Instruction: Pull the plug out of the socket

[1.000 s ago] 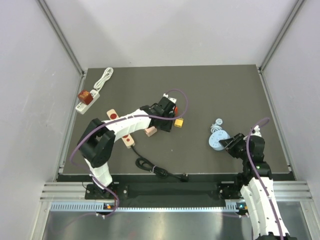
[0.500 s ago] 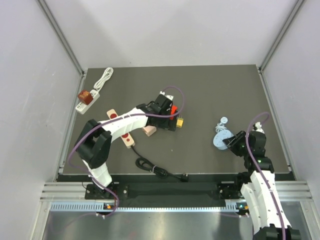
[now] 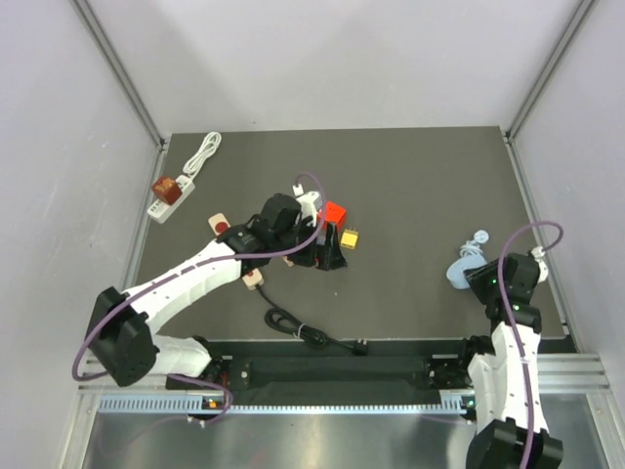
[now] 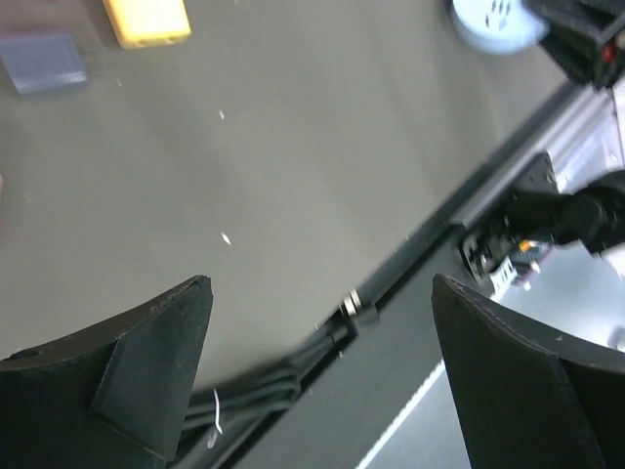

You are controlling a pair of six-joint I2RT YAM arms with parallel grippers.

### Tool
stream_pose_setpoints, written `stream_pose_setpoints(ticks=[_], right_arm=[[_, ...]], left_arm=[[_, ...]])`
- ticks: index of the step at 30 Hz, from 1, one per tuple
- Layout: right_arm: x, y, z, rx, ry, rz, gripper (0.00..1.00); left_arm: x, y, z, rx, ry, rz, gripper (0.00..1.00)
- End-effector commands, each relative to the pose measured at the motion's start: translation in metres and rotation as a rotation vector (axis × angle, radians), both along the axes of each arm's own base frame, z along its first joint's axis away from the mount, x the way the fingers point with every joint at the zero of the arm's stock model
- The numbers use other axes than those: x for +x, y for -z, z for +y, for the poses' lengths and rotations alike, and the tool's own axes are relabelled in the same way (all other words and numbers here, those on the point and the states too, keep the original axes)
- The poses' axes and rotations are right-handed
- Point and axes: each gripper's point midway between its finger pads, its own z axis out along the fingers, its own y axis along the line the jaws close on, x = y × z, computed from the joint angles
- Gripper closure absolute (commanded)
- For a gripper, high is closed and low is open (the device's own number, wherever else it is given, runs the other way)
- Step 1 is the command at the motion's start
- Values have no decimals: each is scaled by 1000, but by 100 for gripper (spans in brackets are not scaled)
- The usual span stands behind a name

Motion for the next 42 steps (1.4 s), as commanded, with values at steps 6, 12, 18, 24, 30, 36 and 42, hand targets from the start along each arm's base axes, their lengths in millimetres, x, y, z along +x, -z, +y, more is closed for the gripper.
stream_pose_setpoints(ticks=[6, 12, 18, 24, 30, 36, 42], right_arm=[[-29, 6, -61, -40, 324, 95, 93], [-36, 7, -74, -49, 397, 113, 75], [-40, 9, -73, -54, 395, 134, 52], [-33, -43, -76, -117, 367, 21, 7], [-43, -106, -83, -238, 350, -13, 3], [-40, -126, -68, -309, 141, 12, 2], [-14, -128, -40, -332, -42, -14, 0]], left_arm=[[-32, -38, 13, -140, 62, -82, 2], [-47, -50, 34, -124, 53, -128, 2], [-47, -52, 67, -17, -11, -206, 2], [-62, -68, 72, -77, -4, -219, 2], [-75, -80, 75, -143, -3, -216, 2], [-68, -86, 72, -180, -34, -232, 2], [-42, -89, 56, -193, -86, -233, 3]])
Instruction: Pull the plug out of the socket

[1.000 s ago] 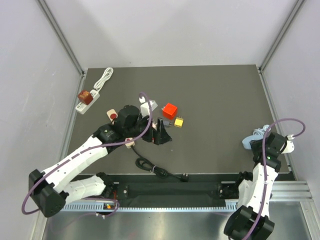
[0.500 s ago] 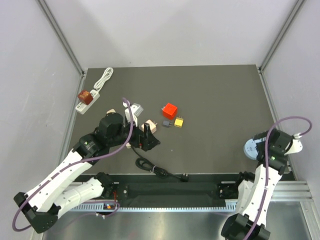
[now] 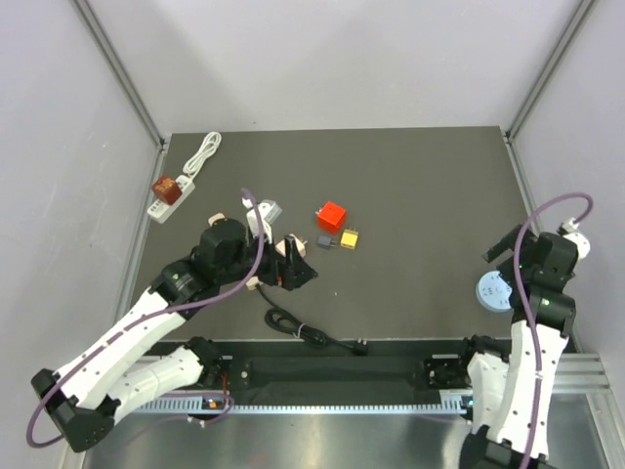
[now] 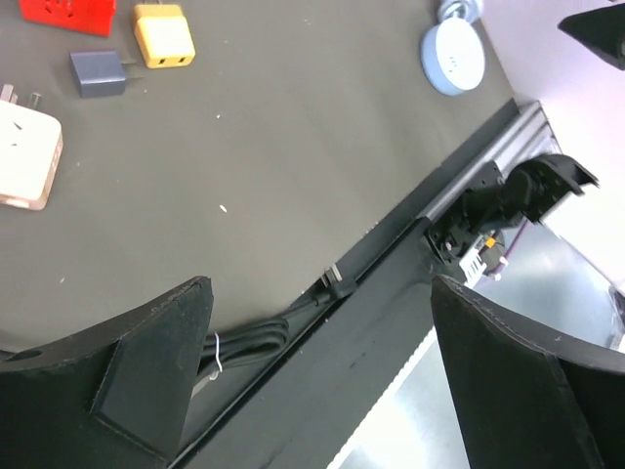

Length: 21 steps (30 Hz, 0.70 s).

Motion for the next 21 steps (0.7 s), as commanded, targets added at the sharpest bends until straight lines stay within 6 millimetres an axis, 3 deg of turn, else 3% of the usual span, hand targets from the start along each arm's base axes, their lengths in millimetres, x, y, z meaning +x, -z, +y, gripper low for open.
stream_pose_setpoints(ticks=[1, 5, 12, 13, 15, 19, 21], right_arm=[[18, -11, 18, -41, -135, -15, 0], [47, -4, 42, -50, -238, -24, 0], [102, 10, 115, -86, -451, -83, 0], [104, 12, 135, -96, -520, -82, 0], [116, 10, 152, -126, -556, -86, 0], [119, 12, 196, -153, -686, -112, 0], [119, 19, 209, -140, -731, -114, 1]], left_arm=[[22, -17, -12, -59, -48, -36, 3], [33, -6, -10, -16, -104, -9, 4], [74, 21, 20, 241, -265, -36, 4], [78, 25, 24, 271, -279, -27, 4], [97, 28, 32, 310, -319, -12, 4], [137, 28, 53, 335, -432, 18, 4], [170, 32, 79, 352, -548, 68, 3]])
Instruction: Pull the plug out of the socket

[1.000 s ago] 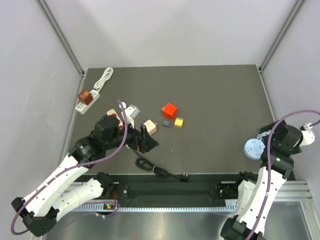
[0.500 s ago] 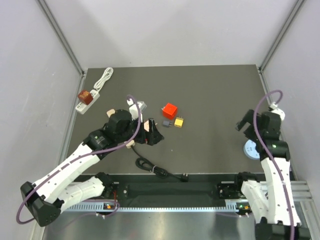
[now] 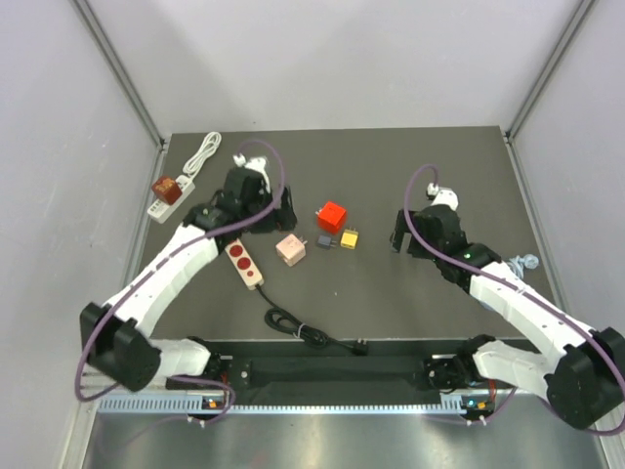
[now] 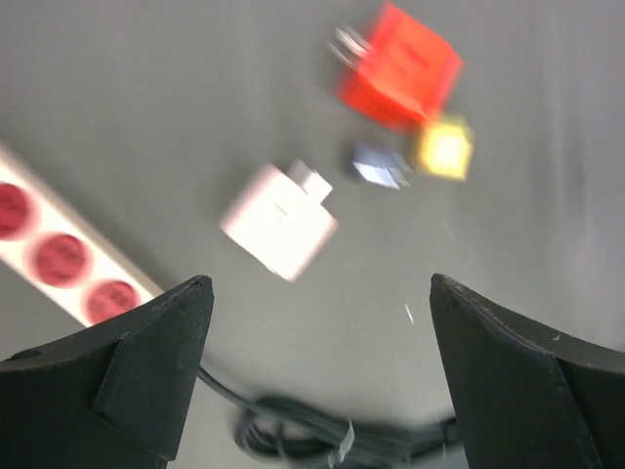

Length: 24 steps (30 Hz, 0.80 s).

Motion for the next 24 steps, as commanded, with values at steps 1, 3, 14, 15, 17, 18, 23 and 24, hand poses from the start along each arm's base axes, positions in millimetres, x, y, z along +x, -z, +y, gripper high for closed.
stream_pose_setpoints(ticks=[1, 3, 14, 15, 17, 18, 23, 24], right_arm=[[22, -30, 22, 46, -35, -141, 0], [20, -20, 29, 64, -67, -127, 0], [0, 13, 35, 39, -178, -86, 0], [-1, 14, 33, 23, -187, -85, 0], [0, 15, 32, 13, -194, -92, 0], [-1, 14, 33, 4, -207, -97, 0], [0, 17, 34, -11, -233, -93, 0], [-1, 18, 34, -12, -237, -93, 0]], left_arm=[[52, -13, 41, 33, -184, -16, 3], [88, -10, 64, 6, -298, 19, 4], [263, 6, 152, -295, -878, 16, 15], [274, 4, 157, -284, -909, -4, 14], [299, 4, 178, -290, -1038, -63, 12], [304, 7, 185, -306, -1080, -70, 12], [332, 11, 228, -314, -1293, -222, 11], [333, 12, 234, -315, -1322, -241, 11]])
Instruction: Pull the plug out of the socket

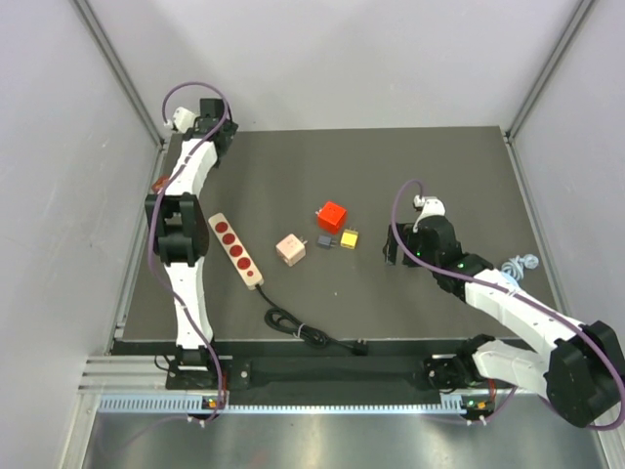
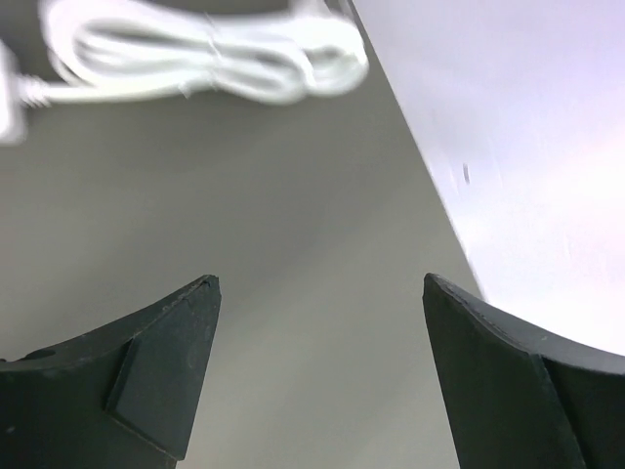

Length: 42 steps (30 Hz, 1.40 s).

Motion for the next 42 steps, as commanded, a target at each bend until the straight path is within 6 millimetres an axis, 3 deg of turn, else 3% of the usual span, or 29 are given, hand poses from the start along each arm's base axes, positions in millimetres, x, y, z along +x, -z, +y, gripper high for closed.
stream_pose_setpoints(ticks=[1, 4, 5, 6, 10, 13, 16, 23, 28, 31, 32, 36, 38, 42], right_arm=[[3, -8, 9, 7, -51, -54, 0], [2, -4, 9, 10, -54, -58, 0], [2, -3, 8, 9, -50, -58, 0], [2, -1, 8, 3, -52, -53, 0], [1, -3, 6, -8, -49, -45, 0], [1, -4, 3, -20, -42, -54, 0], [1, -7, 1, -30, -40, -56, 0], [1, -10, 0, -30, -27, -59, 0], [1, -10, 0, -19, -21, -55, 0], [1, -10, 0, -25, -24, -54, 0], [1, -10, 0, -26, -24, -54, 0], [1, -10, 0, -26, -25, -53, 0], [1, -12, 0, -25, -26, -52, 0], [-2, -15, -1, -21, -26, -54, 0]], left_arm=[[17, -29, 48, 36, -256, -157, 11], [21, -23, 61, 55, -330, -186, 11], [21, -21, 81, 52, -377, -195, 12], [21, -17, 86, 49, -395, -194, 12], [20, 24, 110, -48, -463, -157, 12], [21, 48, 118, -108, -491, -154, 13], [27, 60, 124, -156, -487, -162, 13], [31, 90, 122, -232, -485, -136, 18], [31, 100, 118, -237, -452, -118, 37], [29, 102, 114, -235, -413, -116, 56], [29, 101, 111, -230, -389, -120, 71], [18, 105, 101, -230, -332, -82, 100], [10, 111, 94, -225, -295, -56, 100], [0, 98, 82, -201, -220, -56, 100]])
